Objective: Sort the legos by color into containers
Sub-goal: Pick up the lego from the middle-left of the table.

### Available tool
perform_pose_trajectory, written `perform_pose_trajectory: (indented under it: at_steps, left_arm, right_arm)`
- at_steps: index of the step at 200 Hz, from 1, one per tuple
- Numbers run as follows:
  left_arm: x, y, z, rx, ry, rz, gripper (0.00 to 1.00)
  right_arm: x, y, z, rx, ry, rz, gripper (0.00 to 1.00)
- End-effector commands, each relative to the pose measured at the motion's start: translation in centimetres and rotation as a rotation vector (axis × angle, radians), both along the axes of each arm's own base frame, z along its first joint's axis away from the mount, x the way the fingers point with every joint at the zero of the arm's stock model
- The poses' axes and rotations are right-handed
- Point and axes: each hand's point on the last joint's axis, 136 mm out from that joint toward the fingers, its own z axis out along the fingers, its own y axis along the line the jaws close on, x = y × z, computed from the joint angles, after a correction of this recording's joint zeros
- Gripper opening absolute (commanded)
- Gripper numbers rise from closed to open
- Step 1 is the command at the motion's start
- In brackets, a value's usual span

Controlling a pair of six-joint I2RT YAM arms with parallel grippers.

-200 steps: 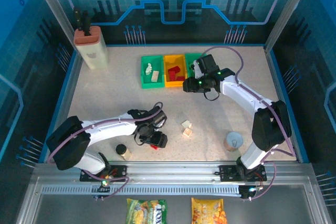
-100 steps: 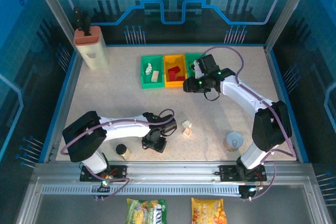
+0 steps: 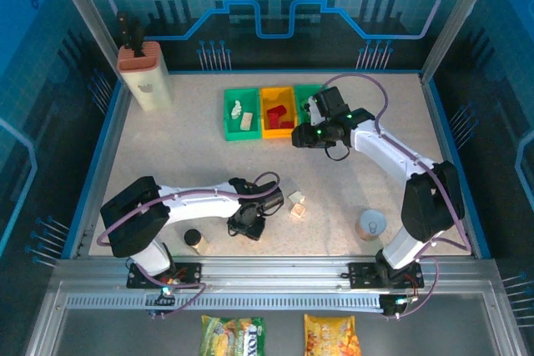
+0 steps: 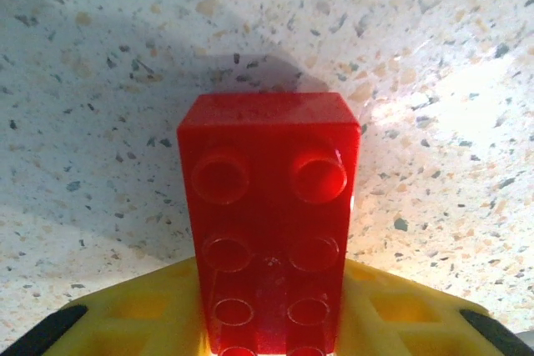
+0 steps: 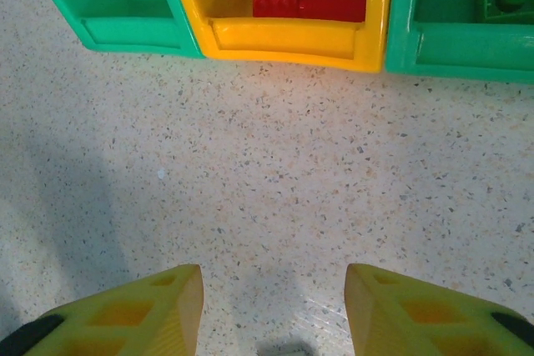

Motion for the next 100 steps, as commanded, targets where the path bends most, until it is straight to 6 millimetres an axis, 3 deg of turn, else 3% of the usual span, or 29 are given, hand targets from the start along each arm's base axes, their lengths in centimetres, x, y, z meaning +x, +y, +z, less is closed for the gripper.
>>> perform_pose_trajectory:
  at_steps: [1,51,100]
  left_arm:
    - [0.7,-0.7,1.5,-0.011,-0.037,-0.003,0.37]
    - [2.2,-1.7,2.9,-0.025,-0.069,-0.028,0.35]
    - [5.7,-2.3,4.9,-0.082,-0.117,0.018,0.35]
  right_arm:
    - [-0.4,-0.9,1.2,-0.011,-0.022,-0.008,0.49]
    - [-0.9,-1.8,1.6,-0.031,-0.034,-0.026,0.49]
    - [-2.0,-3.8,2.0,-0.072,-0.048,-0.062,0.49]
